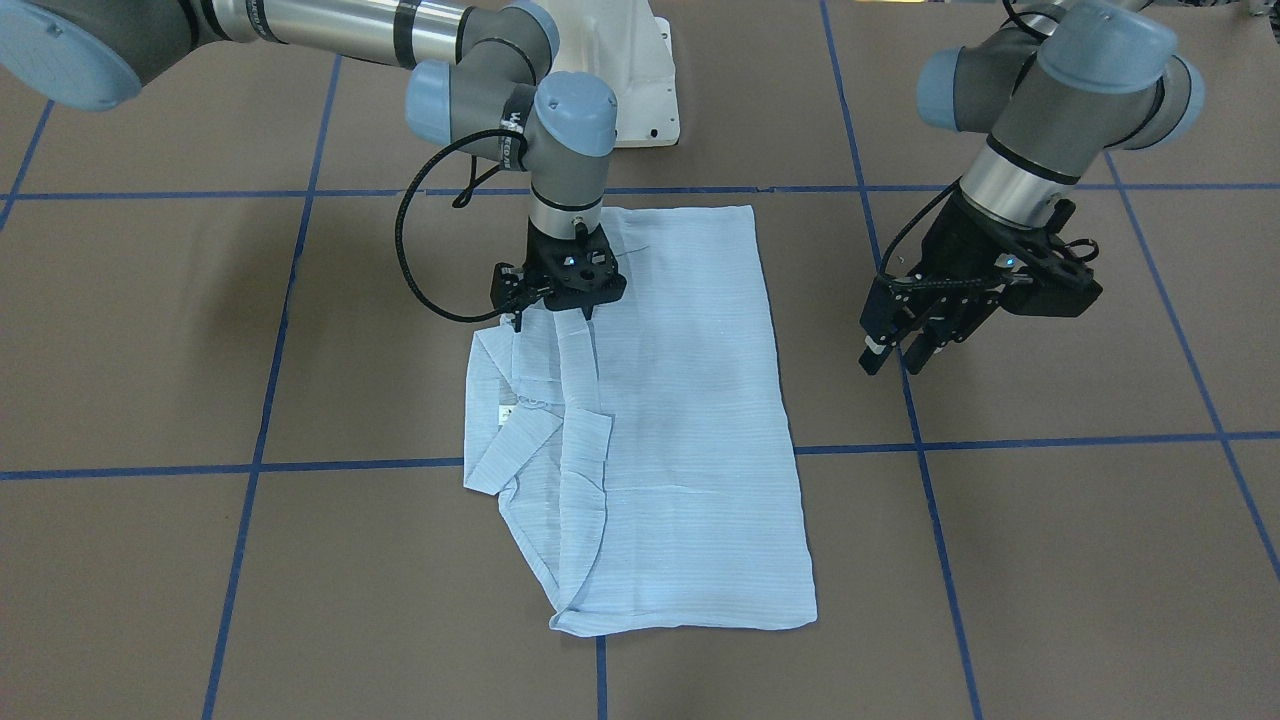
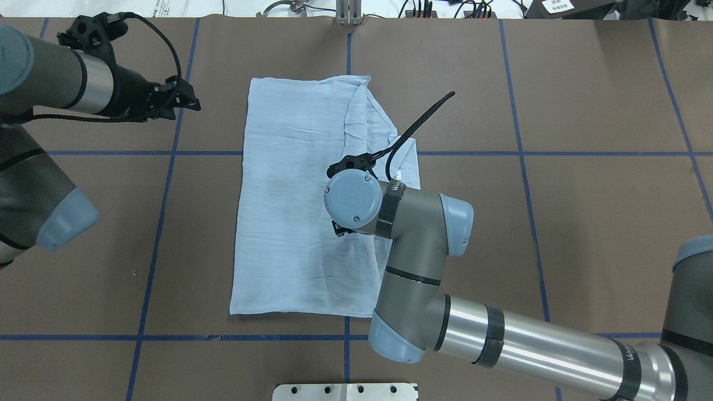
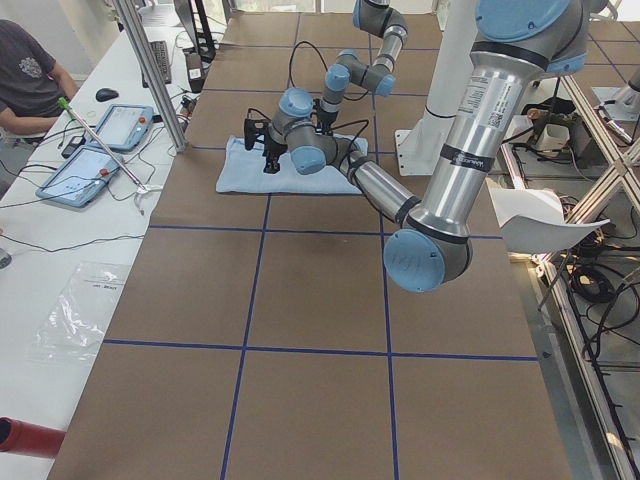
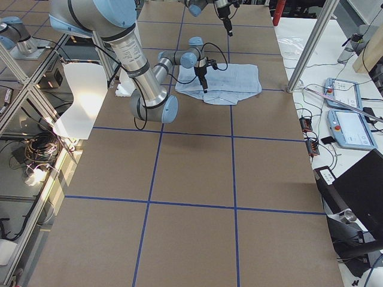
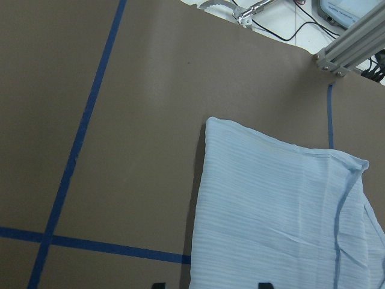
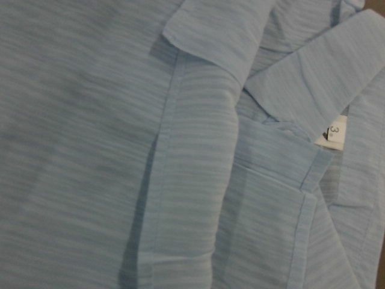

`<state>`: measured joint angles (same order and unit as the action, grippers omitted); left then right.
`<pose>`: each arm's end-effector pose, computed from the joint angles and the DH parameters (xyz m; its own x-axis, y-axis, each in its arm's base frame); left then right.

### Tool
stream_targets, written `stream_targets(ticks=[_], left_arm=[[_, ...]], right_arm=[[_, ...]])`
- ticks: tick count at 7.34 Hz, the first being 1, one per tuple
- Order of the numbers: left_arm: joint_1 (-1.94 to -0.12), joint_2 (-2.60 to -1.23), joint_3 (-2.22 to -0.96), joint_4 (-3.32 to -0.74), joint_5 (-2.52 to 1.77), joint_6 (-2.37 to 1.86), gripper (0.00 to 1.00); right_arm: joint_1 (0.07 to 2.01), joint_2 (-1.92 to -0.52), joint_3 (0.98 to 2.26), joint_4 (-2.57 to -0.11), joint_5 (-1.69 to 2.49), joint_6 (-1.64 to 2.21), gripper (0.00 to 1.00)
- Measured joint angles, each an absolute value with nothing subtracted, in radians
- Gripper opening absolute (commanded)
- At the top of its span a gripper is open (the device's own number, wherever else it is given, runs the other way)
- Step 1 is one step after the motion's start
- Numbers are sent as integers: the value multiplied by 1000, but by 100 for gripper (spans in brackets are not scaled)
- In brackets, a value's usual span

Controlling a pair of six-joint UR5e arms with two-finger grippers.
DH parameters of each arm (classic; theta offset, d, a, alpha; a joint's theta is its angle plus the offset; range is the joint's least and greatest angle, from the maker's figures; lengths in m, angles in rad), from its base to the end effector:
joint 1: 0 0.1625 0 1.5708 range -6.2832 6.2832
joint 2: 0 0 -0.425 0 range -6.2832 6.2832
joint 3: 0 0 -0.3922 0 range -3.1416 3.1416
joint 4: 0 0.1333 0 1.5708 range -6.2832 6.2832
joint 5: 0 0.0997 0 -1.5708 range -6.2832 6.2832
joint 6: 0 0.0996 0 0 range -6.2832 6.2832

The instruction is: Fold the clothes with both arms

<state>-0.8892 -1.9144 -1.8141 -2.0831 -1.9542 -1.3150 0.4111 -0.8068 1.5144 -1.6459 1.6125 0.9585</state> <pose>0.3018 -0.5244 0.2986 0.4060 -0.1280 -0.9049 0.4212 0.9049 0.0610 -0.6188 -0.4106 0.2358 0.8215 -0.2683 0.5031 0.1167 0.9428 0.3123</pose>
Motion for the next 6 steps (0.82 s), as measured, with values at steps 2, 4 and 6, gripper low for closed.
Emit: stream_targets(ticks=[2,4,6], left_arm=[[-890,-1914,-1819,-2083,-1955,-1317,60],[-890,-1914,-1828,-2080,-1958,-1319,60],[-890,-1915,-1843,-2062,-1958,-1320,60]], right_arm=[[466,-933,1619,-1649,1642,883,100],[528,-1046,1746,-1689,1688,797,100],[541,-1053,1771,-1707,1703,837,100]])
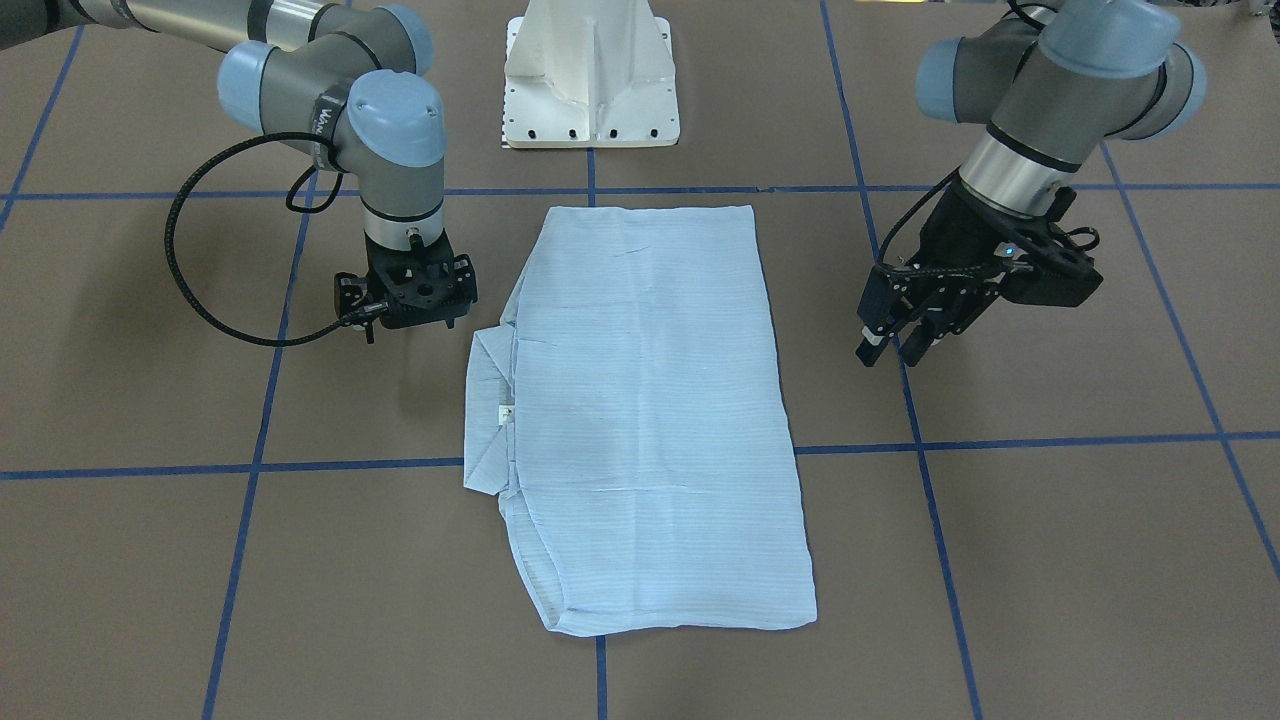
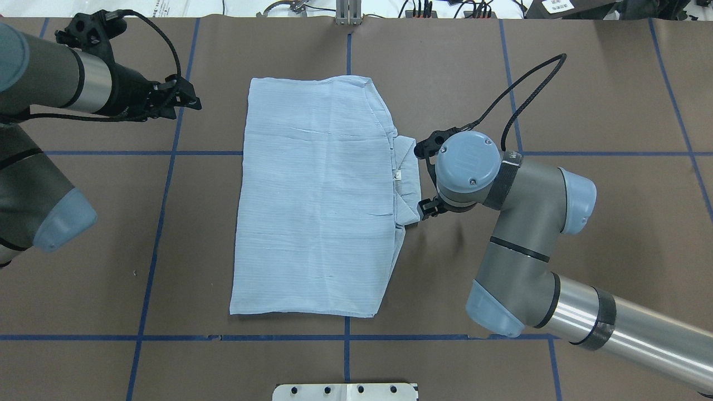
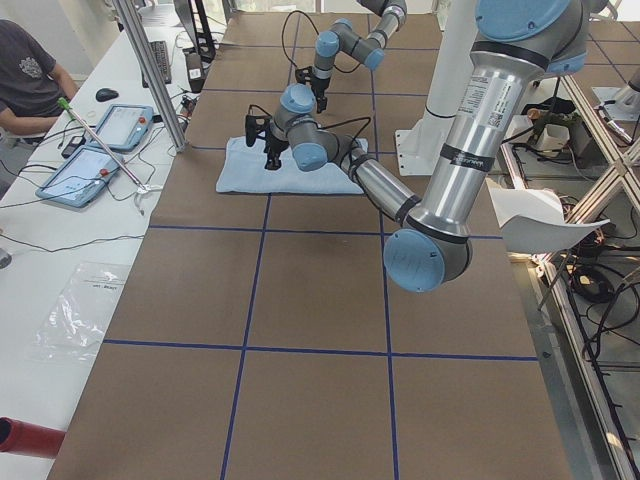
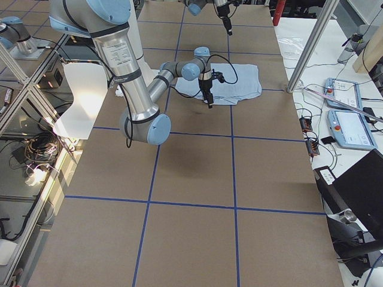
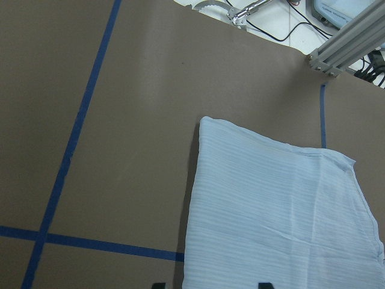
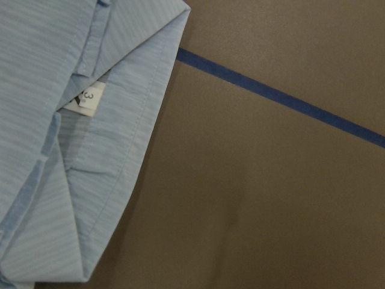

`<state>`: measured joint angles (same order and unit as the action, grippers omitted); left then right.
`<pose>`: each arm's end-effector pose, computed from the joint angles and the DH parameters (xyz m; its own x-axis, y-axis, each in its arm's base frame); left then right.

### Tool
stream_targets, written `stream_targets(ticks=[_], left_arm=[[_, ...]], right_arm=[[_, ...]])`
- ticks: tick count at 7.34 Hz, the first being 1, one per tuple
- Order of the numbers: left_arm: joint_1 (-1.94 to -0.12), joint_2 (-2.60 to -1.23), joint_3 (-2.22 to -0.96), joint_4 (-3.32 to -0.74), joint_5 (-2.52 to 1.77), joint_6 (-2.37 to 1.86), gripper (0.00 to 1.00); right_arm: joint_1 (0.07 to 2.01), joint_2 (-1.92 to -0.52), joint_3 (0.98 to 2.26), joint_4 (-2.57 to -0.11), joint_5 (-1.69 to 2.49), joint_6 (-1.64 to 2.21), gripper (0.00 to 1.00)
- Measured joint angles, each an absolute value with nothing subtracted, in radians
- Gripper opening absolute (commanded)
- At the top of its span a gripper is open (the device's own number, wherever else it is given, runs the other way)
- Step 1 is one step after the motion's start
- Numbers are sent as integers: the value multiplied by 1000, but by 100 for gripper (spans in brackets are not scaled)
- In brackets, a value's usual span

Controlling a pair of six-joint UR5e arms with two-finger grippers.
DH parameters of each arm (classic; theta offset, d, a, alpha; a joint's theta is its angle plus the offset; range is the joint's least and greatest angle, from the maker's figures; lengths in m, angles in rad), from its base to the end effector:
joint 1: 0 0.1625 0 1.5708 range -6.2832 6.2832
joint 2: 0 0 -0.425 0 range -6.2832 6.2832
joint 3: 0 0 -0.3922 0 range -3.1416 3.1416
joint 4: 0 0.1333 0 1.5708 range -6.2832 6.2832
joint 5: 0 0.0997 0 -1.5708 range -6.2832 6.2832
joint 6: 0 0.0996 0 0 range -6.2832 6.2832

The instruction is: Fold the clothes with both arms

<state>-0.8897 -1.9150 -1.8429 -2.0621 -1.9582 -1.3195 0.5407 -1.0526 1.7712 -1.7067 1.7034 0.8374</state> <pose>0.2975 -0.5190 0.2879 0.3984 -0.1260 -0.9085 0.4206 0.9053 0.0590 -0.4897 -0.4341 0.3011 0.8316 -0.2746 0.4827 0.1465 0.9469 0.2863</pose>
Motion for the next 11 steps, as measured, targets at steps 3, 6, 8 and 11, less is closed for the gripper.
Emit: stream_targets(ticks=[3,6,8,11], left_arm=[[-890,-1915,-1852,-2050,-1980,-1323,60],[-891,-1925,-1854,-1991,-2019,-1321,61],[-890,-1927,-1854,-1985,-2019,-1322,62],[-889,-1929,-1854,-1986,-2013,-1323,62]], right_arm=[[493,-1029,1790,-1675,1745,1341,100],[353,-1018,1840,-1636,1664,1939,96],[255,-1015,1858,-1634,1571,2265,91],[185,-999,1859,-1634,1489,2546,88]])
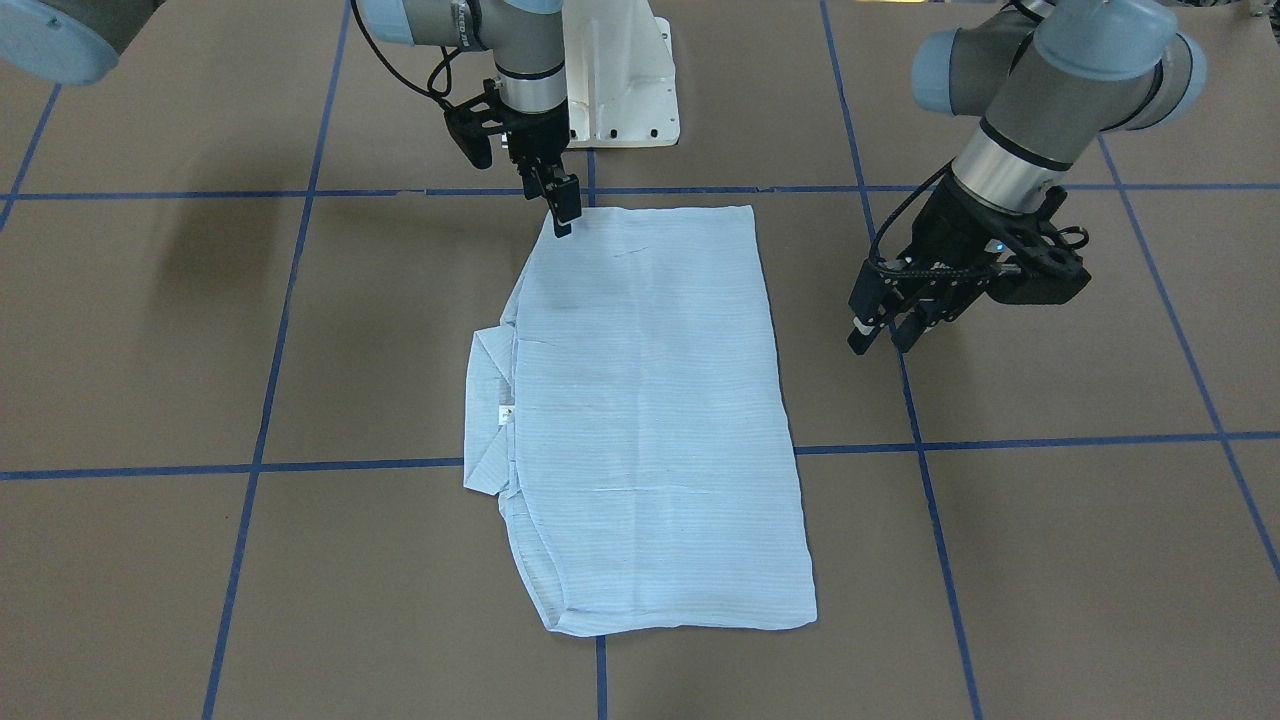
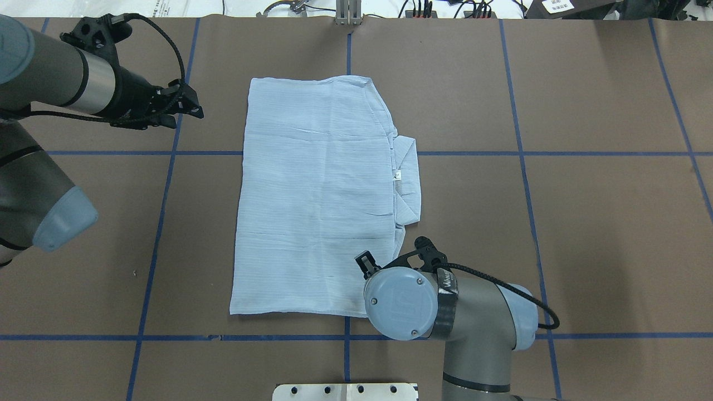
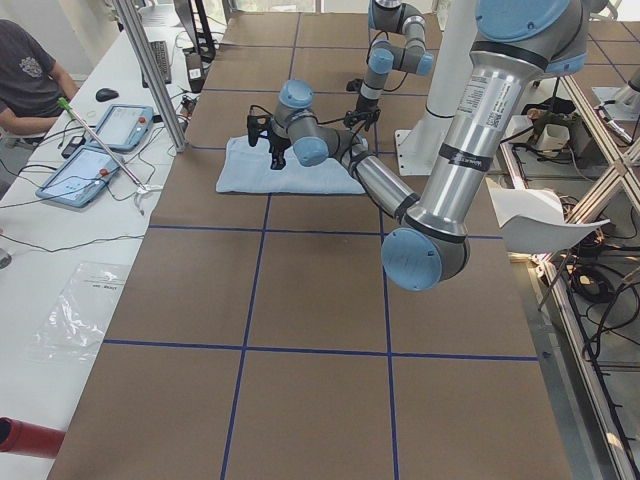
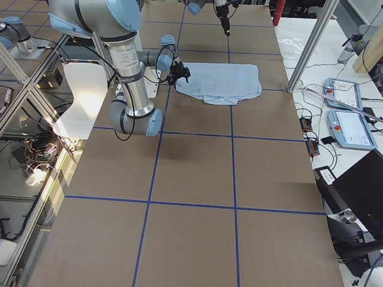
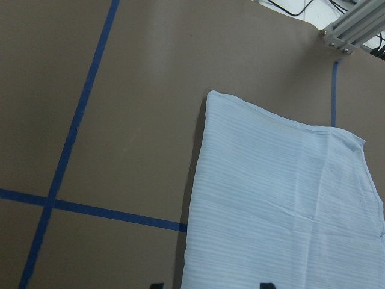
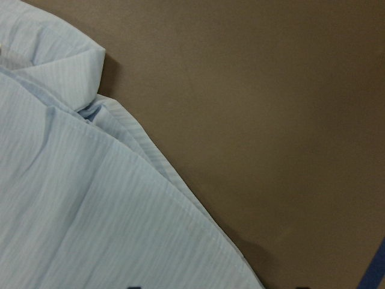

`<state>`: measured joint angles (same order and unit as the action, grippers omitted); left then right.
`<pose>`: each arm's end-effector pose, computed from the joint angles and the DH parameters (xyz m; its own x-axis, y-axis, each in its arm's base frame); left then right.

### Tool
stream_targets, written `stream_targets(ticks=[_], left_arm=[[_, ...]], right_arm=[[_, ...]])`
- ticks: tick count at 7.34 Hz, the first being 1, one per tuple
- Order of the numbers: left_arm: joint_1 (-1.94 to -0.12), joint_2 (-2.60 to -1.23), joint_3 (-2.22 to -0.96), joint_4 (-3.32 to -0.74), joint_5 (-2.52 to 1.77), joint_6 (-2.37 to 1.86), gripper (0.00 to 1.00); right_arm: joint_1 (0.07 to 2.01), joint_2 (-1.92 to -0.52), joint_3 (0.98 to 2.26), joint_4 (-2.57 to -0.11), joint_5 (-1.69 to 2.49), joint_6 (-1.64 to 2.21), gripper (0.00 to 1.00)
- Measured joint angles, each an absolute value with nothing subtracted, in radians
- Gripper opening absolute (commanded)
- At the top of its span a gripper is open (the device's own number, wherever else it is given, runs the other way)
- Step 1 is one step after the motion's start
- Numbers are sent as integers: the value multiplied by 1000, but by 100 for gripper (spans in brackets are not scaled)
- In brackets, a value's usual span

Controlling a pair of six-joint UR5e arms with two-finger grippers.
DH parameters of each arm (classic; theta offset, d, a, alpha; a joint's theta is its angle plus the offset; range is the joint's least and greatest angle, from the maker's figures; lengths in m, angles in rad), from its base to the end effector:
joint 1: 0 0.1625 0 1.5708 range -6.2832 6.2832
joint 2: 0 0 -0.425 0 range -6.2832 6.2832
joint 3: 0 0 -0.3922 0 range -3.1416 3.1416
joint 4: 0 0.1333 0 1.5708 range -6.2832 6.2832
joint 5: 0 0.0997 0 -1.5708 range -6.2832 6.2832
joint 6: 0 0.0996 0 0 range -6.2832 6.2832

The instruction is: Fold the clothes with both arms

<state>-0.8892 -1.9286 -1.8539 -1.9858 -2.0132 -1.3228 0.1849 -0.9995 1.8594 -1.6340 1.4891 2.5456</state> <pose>0.3017 -0.5158 0.2836 0.4154 -0.1599 -0.8955 0.3766 0.9263 0.0093 -0.5897 -0.2542 0.2209 0.1866 0.8740 0.4486 -0.7037 0.4375 -0.5597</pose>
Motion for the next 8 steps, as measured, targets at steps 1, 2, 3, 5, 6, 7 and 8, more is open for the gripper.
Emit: stream_targets(ticks=[1,2,3,5,6,7,8], left_arm=[[-889,-1929,-1853,-1986,-2007,-1322,62],[-888,-1929,-1853,-1986,-1998,-1322,62],[-887,-1930,-1853,-1986,-1994,-1322,62],[-887,-1931,-1854,-1986,-1991,-1324,62],[-887,-1930,-1854,-1985,-1990,-1324,62],[-887,-1929,-1855,-1985,-1990,-1324,62],[-887,-1929,-1855,-1986,-1988,-1324,62]], right_arm=[[180,-1000,1856,-1634,1483,2573,88],[178,-1000,1852,-1634,1482,2583,89],[176,-998,1849,-1634,1483,2586,89],[164,-995,1836,-1633,1484,2587,89],[158,-992,1825,-1633,1485,2587,89],[156,-987,1817,-1633,1486,2588,89],[153,-983,1811,-1634,1487,2588,89]])
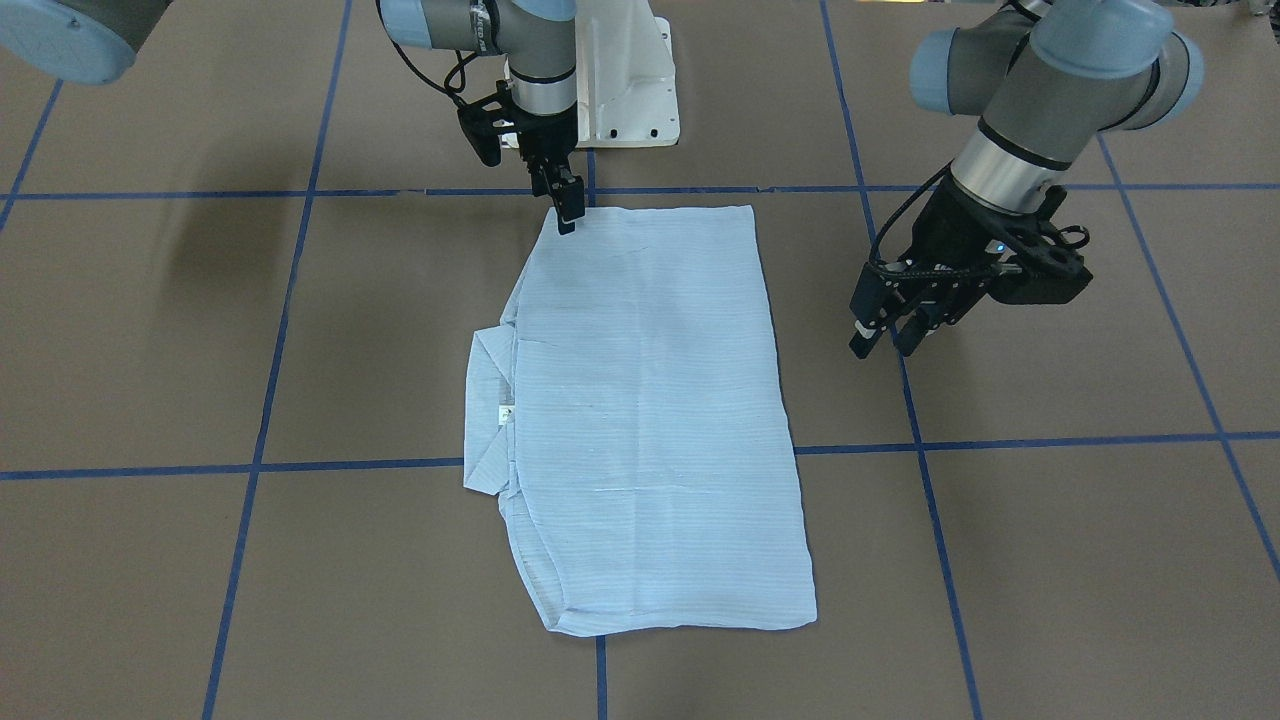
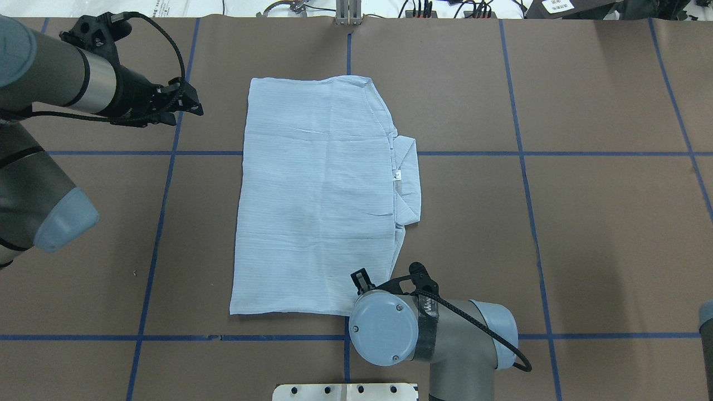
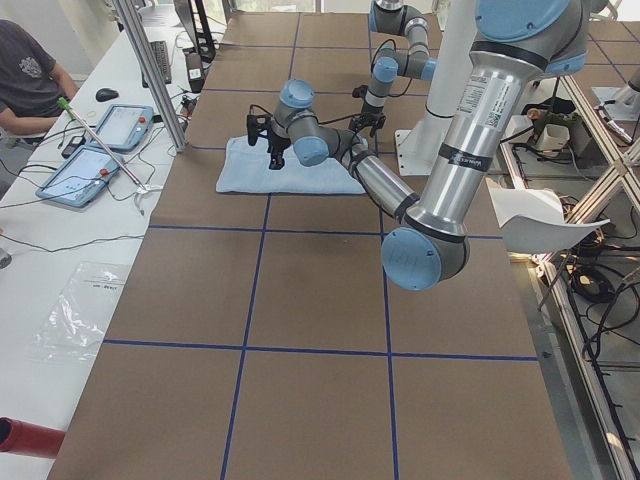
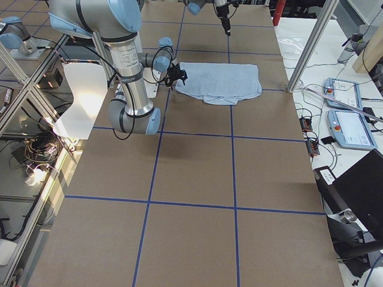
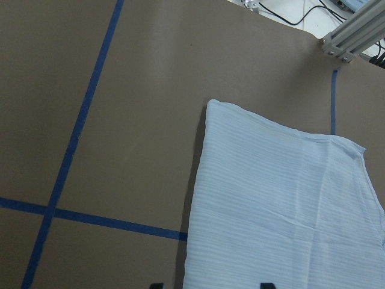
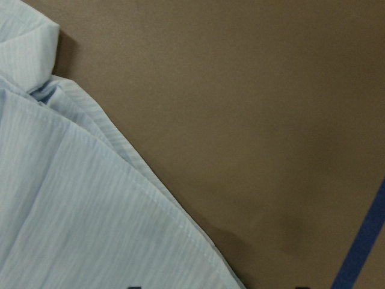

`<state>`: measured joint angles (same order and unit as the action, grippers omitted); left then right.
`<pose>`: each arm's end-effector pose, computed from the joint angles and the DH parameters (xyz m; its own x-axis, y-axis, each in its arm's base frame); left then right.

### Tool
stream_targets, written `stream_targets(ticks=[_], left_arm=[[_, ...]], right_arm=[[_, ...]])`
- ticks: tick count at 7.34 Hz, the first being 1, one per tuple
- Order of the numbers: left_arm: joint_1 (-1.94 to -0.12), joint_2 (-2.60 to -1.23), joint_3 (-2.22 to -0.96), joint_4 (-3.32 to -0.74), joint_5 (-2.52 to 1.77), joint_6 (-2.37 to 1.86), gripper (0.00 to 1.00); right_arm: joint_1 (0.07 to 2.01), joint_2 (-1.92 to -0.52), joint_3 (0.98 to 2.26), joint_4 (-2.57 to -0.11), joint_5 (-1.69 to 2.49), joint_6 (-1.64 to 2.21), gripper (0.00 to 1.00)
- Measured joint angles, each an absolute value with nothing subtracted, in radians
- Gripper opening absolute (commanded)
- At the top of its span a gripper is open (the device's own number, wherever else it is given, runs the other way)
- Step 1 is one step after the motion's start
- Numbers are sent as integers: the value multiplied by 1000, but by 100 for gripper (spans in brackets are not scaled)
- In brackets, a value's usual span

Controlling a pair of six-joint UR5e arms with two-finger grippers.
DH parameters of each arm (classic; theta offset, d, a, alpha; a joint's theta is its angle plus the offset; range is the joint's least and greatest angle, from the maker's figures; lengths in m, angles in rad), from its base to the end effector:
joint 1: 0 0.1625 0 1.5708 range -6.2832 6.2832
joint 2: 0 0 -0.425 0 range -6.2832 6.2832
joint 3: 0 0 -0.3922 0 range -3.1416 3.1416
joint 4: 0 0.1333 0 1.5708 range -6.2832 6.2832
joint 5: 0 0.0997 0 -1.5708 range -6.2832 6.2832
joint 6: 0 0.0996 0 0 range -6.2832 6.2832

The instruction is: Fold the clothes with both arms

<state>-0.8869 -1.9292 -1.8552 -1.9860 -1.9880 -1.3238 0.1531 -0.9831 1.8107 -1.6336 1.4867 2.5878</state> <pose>0.3015 -0.5170 0.2832 0.4193 -0.1606 -0.8935 0.3950 0.9184 0.0203 -0.6126 -0.2379 0.2300 0.1969 0.8879 0.4157 -0.7167 0.4197 -0.5570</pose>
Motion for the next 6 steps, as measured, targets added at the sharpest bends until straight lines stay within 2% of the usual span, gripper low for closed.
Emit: stream_targets(ticks=[6], left_arm=[[-887,-1928,-1854,-1985,-1977,-1324,62]], right_arm=[[143,-964,1781,-1634,1495,2555,82]])
